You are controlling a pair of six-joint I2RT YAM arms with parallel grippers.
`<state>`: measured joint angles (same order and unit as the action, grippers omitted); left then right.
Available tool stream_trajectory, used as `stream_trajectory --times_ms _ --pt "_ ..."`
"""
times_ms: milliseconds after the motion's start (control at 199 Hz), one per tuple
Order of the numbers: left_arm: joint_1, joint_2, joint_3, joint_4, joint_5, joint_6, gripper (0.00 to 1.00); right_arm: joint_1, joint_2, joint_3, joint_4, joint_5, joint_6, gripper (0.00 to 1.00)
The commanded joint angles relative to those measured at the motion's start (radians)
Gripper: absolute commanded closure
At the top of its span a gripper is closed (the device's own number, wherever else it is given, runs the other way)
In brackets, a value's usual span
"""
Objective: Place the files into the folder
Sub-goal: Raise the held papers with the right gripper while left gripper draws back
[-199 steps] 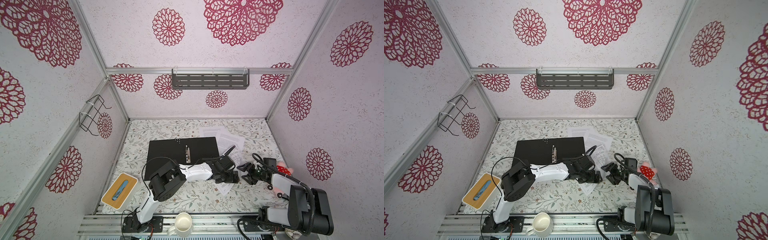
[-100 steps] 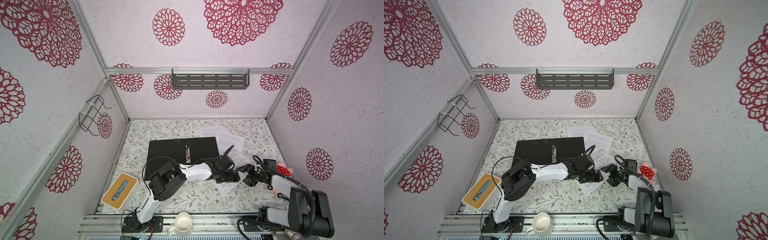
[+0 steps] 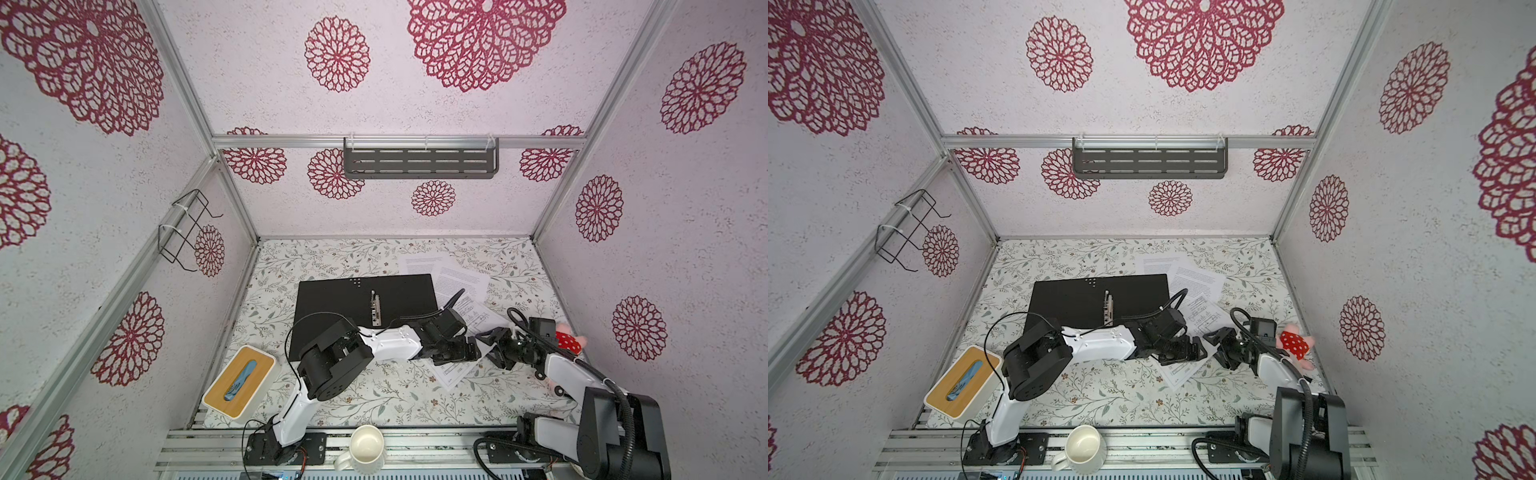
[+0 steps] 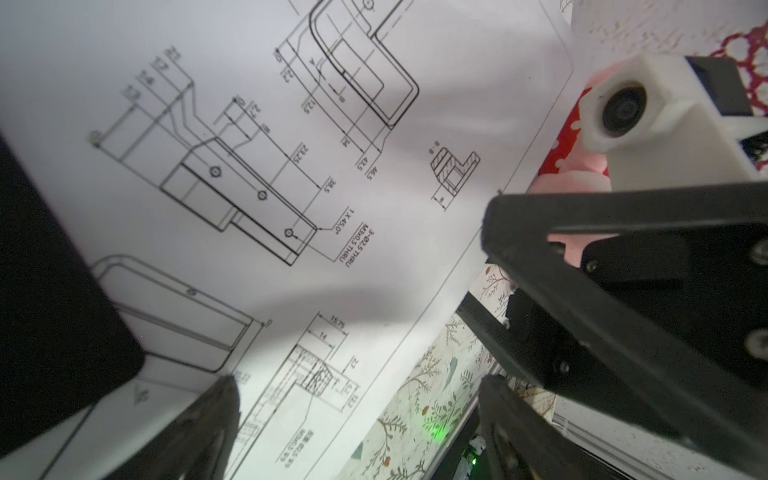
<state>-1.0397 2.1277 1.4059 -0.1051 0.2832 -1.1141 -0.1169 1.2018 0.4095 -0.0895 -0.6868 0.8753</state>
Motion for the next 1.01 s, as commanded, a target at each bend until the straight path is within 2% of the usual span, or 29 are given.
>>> stream_trajectory --times_ms 0,216,457,628,724,1000 --pt "0.013 -0.013 -0.023 0.041 0.002 -0.023 0.07 0.004 -0.007 0.027 0.023 -0.017 -0.027 0.50" --pt "0.020 -0.037 -0.047 0.077 -0.008 -0.044 0.07 0.005 0.005 0.052 -0.016 0.020 -0.085 0.64" --pt "0.040 -0.077 -0.064 0.096 0.000 -0.039 0.06 0.013 0.021 0.060 -0.004 0.044 -0.113 0.88" --pt "0.071 -0.105 -0.080 0.106 0.029 -0.036 0.06 0.028 0.044 0.067 0.004 0.060 -0.125 0.95" --pt "0.088 -0.136 -0.108 0.130 0.031 -0.042 0.05 0.034 0.031 0.096 -0.055 0.083 -0.153 1.00" --pt "0.162 -0.278 -0.186 0.147 0.007 -0.040 0.02 0.042 -0.052 0.267 -0.259 0.165 -0.232 1.00"
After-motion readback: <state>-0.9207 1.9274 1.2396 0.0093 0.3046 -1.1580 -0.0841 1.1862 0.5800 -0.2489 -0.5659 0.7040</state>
